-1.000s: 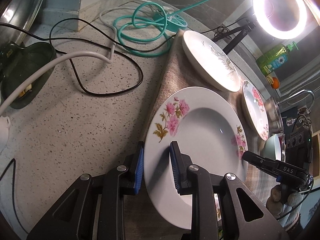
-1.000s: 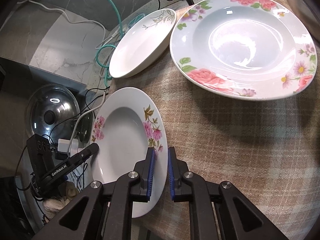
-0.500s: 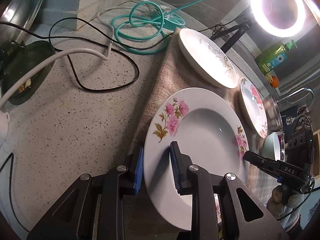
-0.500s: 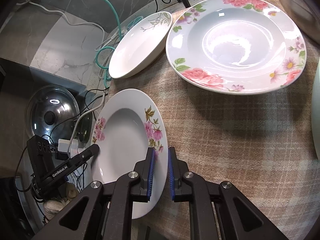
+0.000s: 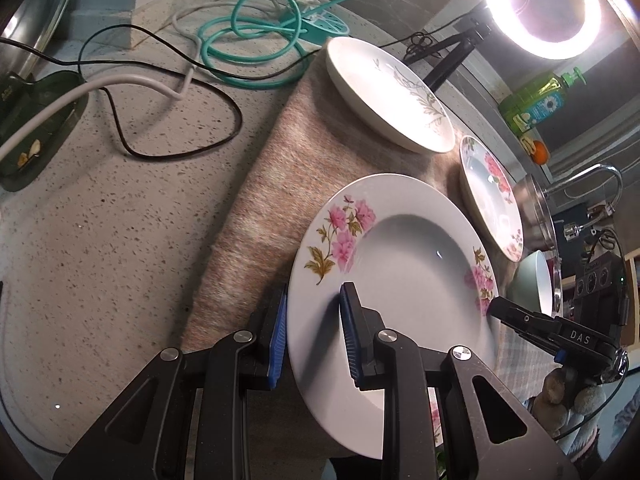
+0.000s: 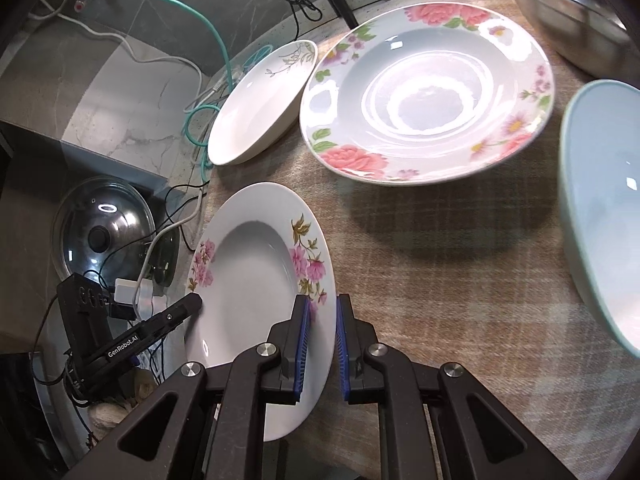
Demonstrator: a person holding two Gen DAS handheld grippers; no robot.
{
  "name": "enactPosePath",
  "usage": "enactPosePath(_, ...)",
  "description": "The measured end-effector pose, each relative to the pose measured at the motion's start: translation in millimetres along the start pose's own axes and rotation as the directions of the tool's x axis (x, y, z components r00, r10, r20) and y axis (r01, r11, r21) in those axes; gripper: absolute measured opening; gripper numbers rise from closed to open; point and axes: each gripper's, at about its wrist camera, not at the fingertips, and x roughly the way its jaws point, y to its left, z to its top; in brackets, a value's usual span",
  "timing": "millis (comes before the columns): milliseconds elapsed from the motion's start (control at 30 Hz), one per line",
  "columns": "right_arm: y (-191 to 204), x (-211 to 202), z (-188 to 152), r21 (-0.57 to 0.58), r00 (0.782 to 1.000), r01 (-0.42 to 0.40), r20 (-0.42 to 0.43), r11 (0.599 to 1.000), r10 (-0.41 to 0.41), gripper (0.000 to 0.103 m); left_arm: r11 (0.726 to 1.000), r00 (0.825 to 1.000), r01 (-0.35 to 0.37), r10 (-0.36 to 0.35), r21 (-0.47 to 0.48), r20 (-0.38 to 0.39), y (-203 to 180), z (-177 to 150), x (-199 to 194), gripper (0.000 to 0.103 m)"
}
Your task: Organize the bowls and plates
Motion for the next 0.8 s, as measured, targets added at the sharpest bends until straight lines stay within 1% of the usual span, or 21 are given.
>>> enactPosePath(467,-36.4,-28.5,-16.0,0.058,1.0,0.021,0.017,0.998,-0.022,0.012,0.998,0.999,0.027,-0.024,0.059,-0.041,-40.2,-13.9,14.3,0.023)
enactPosePath(800,-57.7,-45.3,-21.1,0.079,0.999,0.039,0.026,0.996,-0.041,0.012,0.995,0.998,0.036,-0.031,0.09,-0.061,-59.1,-21.8,22.3,0.023)
